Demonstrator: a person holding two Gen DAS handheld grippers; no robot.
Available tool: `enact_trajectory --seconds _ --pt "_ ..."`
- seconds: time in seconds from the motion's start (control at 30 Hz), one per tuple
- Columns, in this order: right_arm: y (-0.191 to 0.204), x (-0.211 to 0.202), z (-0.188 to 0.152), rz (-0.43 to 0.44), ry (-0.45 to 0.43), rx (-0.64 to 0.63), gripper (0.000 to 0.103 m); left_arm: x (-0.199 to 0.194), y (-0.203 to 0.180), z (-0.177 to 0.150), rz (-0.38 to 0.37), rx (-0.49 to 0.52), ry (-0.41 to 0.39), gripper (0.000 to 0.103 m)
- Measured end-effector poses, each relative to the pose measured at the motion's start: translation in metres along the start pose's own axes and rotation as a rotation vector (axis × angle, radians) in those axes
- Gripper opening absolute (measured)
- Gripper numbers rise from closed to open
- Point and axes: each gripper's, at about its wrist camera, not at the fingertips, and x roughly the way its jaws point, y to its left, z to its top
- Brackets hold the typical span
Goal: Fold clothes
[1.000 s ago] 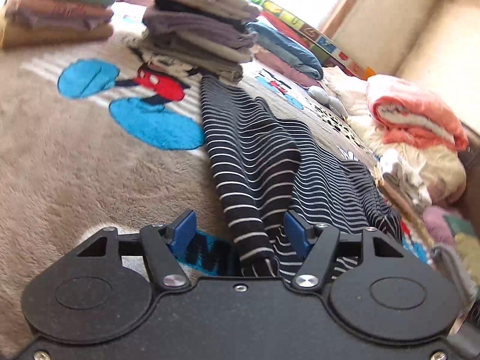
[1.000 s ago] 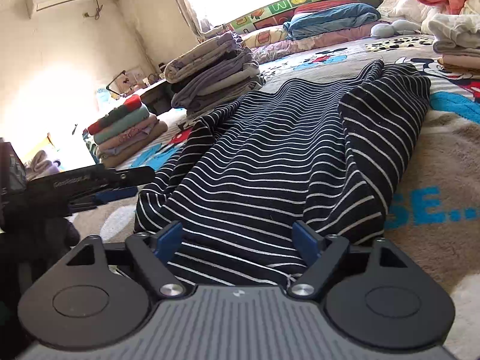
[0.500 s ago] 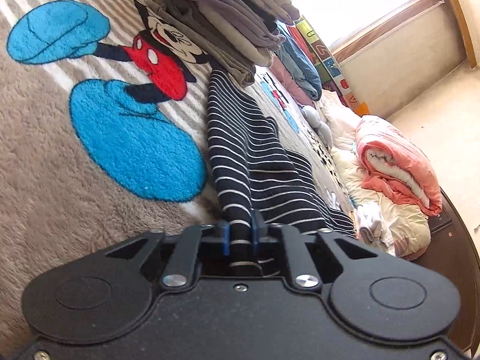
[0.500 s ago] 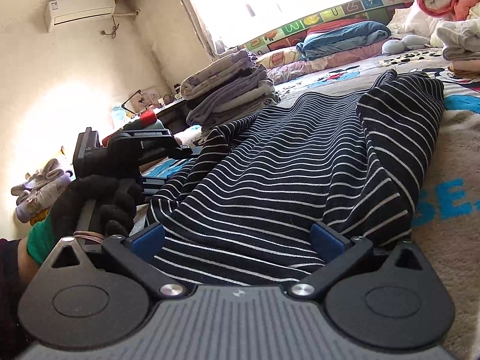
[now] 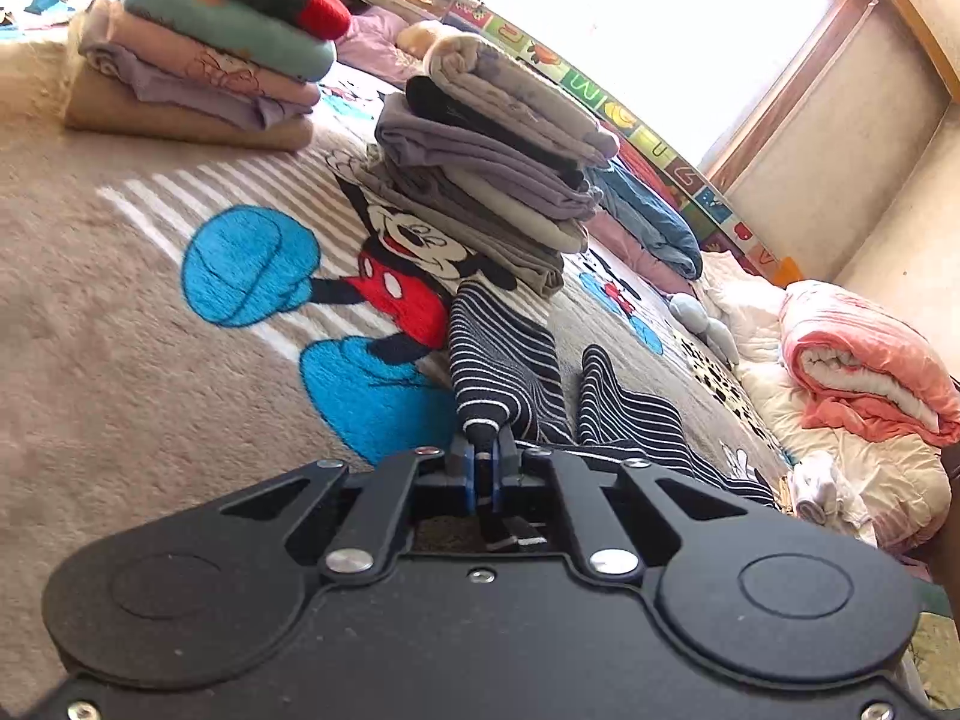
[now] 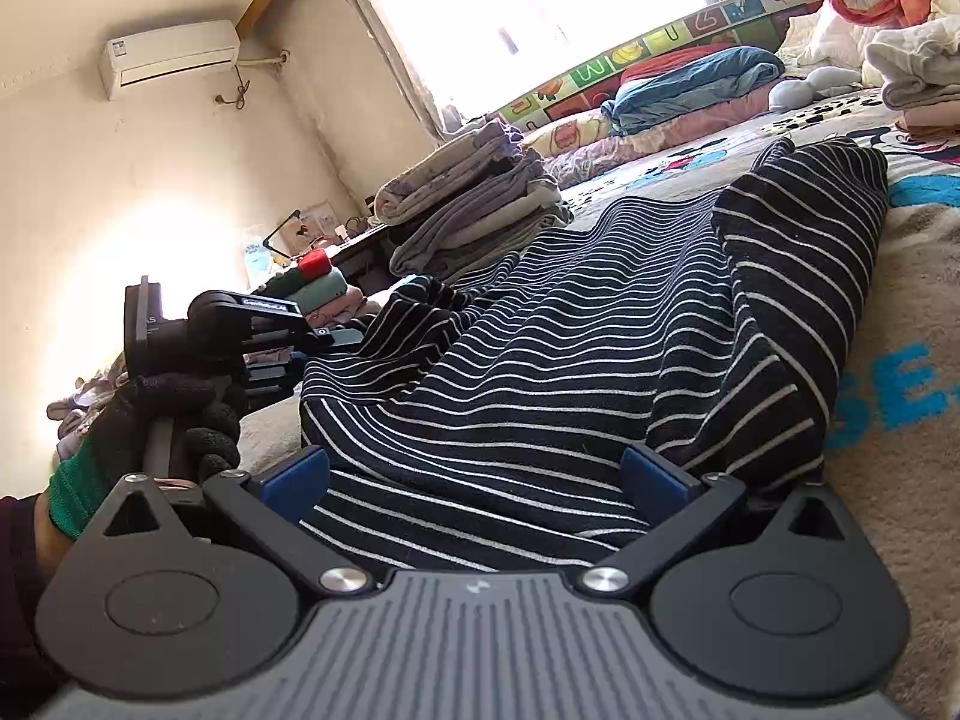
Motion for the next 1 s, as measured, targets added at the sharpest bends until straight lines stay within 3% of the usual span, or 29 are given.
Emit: enact_trajectory --seconds 0.13,0.27,0.33,0.4,0.6,0.83,1.0 --pt "0.000 0.000 0.000 0.002 -0.001 0.003 0.103 -0.022 -0.001 -0.005 0.066 0.026 0.021 0.002" --pt "0.001 0.001 0.001 -0.004 0.005 -0.001 0.103 -0.006 0.007 -0.008 0.022 0.001 0.193 0.006" --pt "0.002 0.001 0.001 -0.007 0.007 -0.003 0.103 -0.010 0.010 -0.003 0.019 -0.006 0.163 0.010" --pt "0.002 0.001 0.001 -0.008 0.010 -0.006 0.103 -0.014 0.010 0.003 0.019 0.007 0.124 0.024" --pt "0.002 0.001 0.001 -0.009 0.012 -0.010 0.103 0.000 0.024 0.020 0.020 0.001 0.092 0.027" --pt "0.003 0.001 0.000 -0.008 0.011 -0.011 0.103 0.049 0.041 0.042 -0.022 -0.033 0.144 0.027" --pt "0.001 0.000 0.000 -0.001 0.007 -0.004 0.103 0.079 0.048 0.046 -0.057 -0.068 0.203 0.040"
